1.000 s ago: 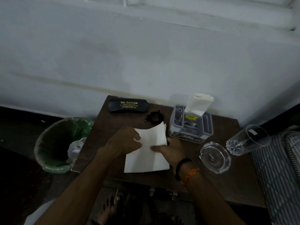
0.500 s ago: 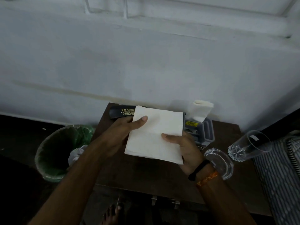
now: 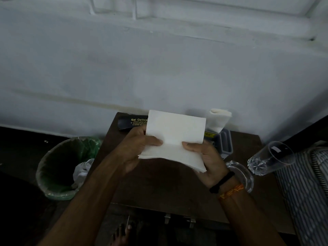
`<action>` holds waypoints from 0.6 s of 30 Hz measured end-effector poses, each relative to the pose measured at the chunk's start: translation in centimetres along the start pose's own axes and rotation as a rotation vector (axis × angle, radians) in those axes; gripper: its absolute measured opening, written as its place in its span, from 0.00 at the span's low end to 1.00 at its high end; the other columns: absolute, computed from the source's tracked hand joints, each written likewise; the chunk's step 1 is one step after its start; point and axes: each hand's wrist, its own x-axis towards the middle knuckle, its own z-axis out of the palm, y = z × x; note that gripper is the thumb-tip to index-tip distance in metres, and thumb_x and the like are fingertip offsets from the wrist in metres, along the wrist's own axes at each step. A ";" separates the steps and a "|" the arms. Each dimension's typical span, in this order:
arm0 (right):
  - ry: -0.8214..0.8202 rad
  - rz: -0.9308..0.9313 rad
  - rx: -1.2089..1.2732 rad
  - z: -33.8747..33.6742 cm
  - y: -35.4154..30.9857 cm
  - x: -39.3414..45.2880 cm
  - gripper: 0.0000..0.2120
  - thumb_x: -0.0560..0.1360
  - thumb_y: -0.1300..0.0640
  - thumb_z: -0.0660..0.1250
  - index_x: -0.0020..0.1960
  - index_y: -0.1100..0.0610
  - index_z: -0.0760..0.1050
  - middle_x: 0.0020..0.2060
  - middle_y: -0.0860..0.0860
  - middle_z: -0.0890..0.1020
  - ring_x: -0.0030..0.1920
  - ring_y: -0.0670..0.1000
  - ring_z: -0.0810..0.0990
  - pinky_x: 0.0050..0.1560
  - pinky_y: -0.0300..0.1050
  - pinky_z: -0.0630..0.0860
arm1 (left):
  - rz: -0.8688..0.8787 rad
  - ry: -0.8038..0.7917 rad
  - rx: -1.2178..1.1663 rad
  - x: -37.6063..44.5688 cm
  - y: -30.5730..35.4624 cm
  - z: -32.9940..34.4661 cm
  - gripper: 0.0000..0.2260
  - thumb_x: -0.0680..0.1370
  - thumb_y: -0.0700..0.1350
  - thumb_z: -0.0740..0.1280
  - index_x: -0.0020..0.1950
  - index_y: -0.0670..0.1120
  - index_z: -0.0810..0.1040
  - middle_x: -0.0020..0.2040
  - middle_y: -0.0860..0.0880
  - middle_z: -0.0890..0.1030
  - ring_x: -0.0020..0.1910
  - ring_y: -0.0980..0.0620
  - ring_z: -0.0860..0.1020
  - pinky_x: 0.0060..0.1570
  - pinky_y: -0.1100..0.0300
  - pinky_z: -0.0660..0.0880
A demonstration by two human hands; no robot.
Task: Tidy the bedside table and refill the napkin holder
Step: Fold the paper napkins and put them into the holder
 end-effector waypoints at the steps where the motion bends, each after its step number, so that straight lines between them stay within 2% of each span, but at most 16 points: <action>1: -0.019 0.014 0.013 0.0 -0.3 -0.1 0.24 0.70 0.68 0.67 0.65 0.60 0.74 0.60 0.60 0.81 0.61 0.61 0.79 0.58 0.55 0.79 | 0.006 -0.013 -0.015 0.0 0.0 0.2 0.18 0.70 0.30 0.70 0.59 0.40 0.80 0.55 0.40 0.84 0.57 0.35 0.80 0.60 0.41 0.75; 4: -0.041 0.021 -0.015 0.0 -1.0 -0.4 0.19 0.70 0.67 0.67 0.60 0.59 0.78 0.56 0.58 0.83 0.54 0.58 0.82 0.47 0.50 0.81 | 0.015 -0.050 -0.053 -0.2 0.2 0.6 0.20 0.71 0.29 0.68 0.62 0.41 0.78 0.57 0.40 0.83 0.58 0.37 0.80 0.58 0.44 0.78; 6: -0.032 0.011 -0.057 -0.1 -1.3 -0.5 0.19 0.70 0.67 0.68 0.60 0.59 0.78 0.56 0.59 0.83 0.51 0.57 0.83 0.44 0.50 0.80 | 0.029 -0.084 -0.054 -0.4 0.4 0.7 0.21 0.72 0.29 0.67 0.63 0.43 0.77 0.56 0.43 0.83 0.54 0.42 0.81 0.45 0.52 0.81; 8: -0.009 -0.004 -0.076 -0.4 -1.5 -0.5 0.18 0.71 0.68 0.68 0.60 0.61 0.77 0.53 0.59 0.83 0.47 0.55 0.84 0.37 0.44 0.81 | 0.051 -0.111 -0.062 -0.6 0.6 0.6 0.19 0.73 0.28 0.65 0.62 0.42 0.77 0.53 0.44 0.83 0.48 0.47 0.82 0.33 0.59 0.79; 10: -0.010 -0.042 -0.085 -0.8 -1.6 -0.5 0.12 0.72 0.69 0.66 0.54 0.62 0.80 0.52 0.60 0.83 0.46 0.54 0.84 0.35 0.42 0.81 | 0.078 -0.121 -0.056 -0.8 0.8 0.6 0.15 0.74 0.28 0.64 0.57 0.41 0.79 0.50 0.44 0.83 0.46 0.49 0.82 0.32 0.62 0.78; 12: -0.037 -0.093 -0.063 -1.2 -1.7 -0.3 0.08 0.72 0.67 0.66 0.47 0.62 0.82 0.56 0.63 0.81 0.52 0.59 0.82 0.38 0.43 0.81 | 0.104 -0.145 -0.034 -1.0 1.0 0.7 0.11 0.76 0.29 0.62 0.53 0.40 0.79 0.48 0.43 0.83 0.43 0.50 0.82 0.33 0.62 0.78; 14: -0.078 -0.115 -0.034 -1.6 -1.8 -0.1 0.07 0.70 0.65 0.66 0.45 0.63 0.82 0.59 0.63 0.80 0.60 0.62 0.78 0.41 0.45 0.82 | 0.087 -0.158 -0.035 -1.1 1.0 0.8 0.10 0.78 0.30 0.59 0.53 0.38 0.79 0.46 0.42 0.83 0.39 0.52 0.83 0.32 0.62 0.78; 16: -0.101 -0.110 -0.043 -1.8 -1.9 -0.1 0.05 0.69 0.64 0.69 0.44 0.62 0.82 0.59 0.62 0.80 0.62 0.62 0.77 0.44 0.45 0.82 | 0.061 -0.161 -0.020 -1.2 1.0 1.0 0.12 0.79 0.31 0.58 0.55 0.38 0.79 0.50 0.40 0.83 0.41 0.51 0.83 0.32 0.63 0.78; 18: -0.121 -0.120 -0.089 -1.8 -2.2 -0.3 0.09 0.65 0.60 0.76 0.44 0.61 0.82 0.59 0.61 0.80 0.61 0.60 0.79 0.44 0.45 0.82 | 0.043 -0.162 -0.018 -1.2 1.0 1.0 0.13 0.80 0.32 0.57 0.53 0.40 0.80 0.56 0.40 0.83 0.47 0.48 0.83 0.34 0.64 0.78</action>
